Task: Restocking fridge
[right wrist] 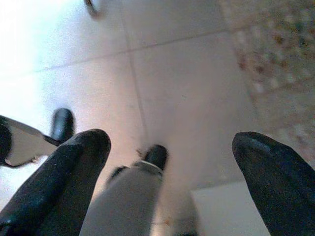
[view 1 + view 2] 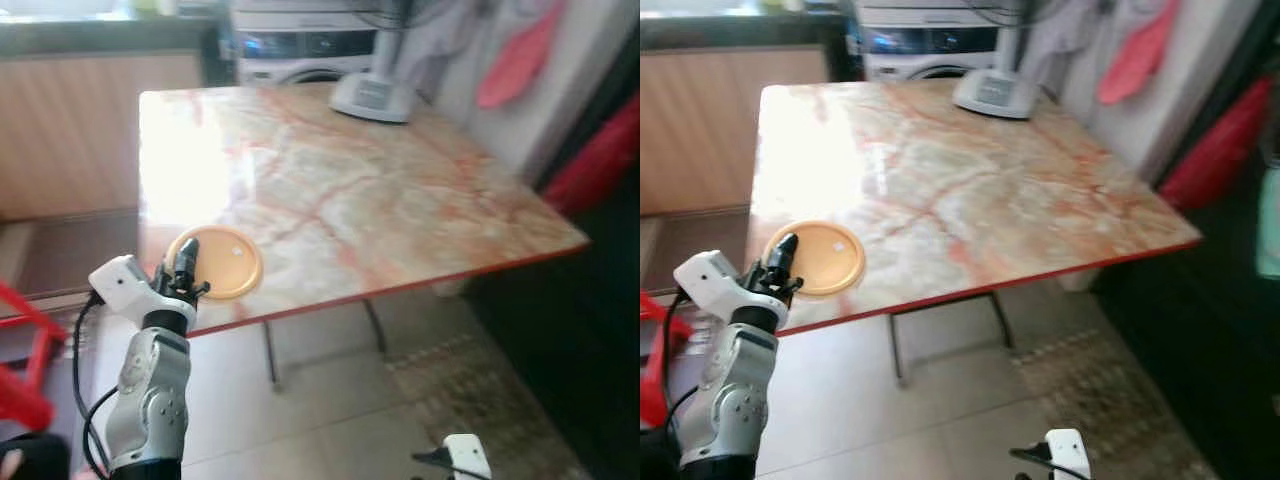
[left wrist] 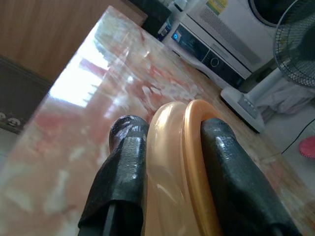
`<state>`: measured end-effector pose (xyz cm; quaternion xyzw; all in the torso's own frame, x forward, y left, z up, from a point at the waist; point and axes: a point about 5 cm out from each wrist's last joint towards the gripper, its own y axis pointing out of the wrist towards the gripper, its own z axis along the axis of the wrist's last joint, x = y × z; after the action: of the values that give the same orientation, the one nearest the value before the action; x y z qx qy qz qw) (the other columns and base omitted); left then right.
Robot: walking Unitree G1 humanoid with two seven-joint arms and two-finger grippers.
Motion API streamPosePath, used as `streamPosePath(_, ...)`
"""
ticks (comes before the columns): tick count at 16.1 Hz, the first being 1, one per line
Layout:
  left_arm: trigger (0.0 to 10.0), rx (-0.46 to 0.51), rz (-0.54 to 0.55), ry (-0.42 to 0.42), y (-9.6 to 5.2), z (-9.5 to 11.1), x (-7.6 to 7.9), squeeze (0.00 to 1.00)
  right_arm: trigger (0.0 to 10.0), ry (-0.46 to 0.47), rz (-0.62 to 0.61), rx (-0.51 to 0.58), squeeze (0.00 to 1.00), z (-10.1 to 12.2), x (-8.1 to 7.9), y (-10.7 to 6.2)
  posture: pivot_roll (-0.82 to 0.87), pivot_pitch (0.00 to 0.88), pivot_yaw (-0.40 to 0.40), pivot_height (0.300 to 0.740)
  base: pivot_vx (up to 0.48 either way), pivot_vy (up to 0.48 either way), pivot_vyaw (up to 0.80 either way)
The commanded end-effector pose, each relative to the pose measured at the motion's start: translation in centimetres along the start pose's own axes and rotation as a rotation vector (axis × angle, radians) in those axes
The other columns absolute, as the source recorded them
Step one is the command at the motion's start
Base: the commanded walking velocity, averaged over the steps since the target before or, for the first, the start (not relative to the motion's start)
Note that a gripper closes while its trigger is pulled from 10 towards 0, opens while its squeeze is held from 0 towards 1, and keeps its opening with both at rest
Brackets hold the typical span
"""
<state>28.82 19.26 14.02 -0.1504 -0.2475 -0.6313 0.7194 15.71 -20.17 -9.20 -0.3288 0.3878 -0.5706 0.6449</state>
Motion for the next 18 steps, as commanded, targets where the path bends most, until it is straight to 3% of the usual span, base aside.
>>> streamPosePath(1, 10.0, 0.001, -0.054, 0.000, 0.6, -0.1, 1.5, 0.00, 10.0, 0.020, -0.008, 0.004, 0.00, -0.1, 0.1, 0.0, 0.03, 0.000, -0.043, 0.740, 0.000, 0.368, 0.00)
streamPosePath(3, 10.0, -0.004, -0.054, -0.001, 0.6, -0.1, 1.4, 0.00, 10.0, 0.011, -0.007, 0.007, 0.00, 0.0, 0.1, 0.0, -0.01, 0.000, -0.024, 0.740, 0.000, 0.368, 0.00)
streamPosePath(5, 10.0, -0.059, -0.041, 0.008, 0.7, -0.7, 0.7, 0.00, 10.0, 0.048, -0.024, 0.029, 0.00, -0.1, -0.3, 0.1, -0.12, 0.000, 0.088, 0.740, 0.000, 0.358, 0.00)
streamPosePath(9, 10.0, -0.086, -0.033, 0.011, 1.2, -1.1, 0.6, 0.00, 10.0, 0.067, -0.034, 0.043, 0.00, 0.0, -0.5, 0.2, -0.18, 0.000, 0.146, 0.740, 0.000, 0.360, 0.00)
streamPosePath(12, 10.0, -0.058, -0.050, 0.010, 2.0, -0.5, 1.2, 0.00, 10.0, 0.059, -0.025, 0.045, 0.00, 0.4, -0.4, 0.2, -0.05, 0.000, 0.111, 0.740, 0.000, 0.373, 0.00)
streamPosePath(18, 10.0, 0.000, 0.002, 0.017, 1.4, 0.7, 0.3, 0.00, 10.0, 0.020, 0.003, 0.024, 0.00, 0.2, -0.6, 0.2, 0.03, 0.000, 0.039, 0.740, 0.000, 0.376, 0.00)
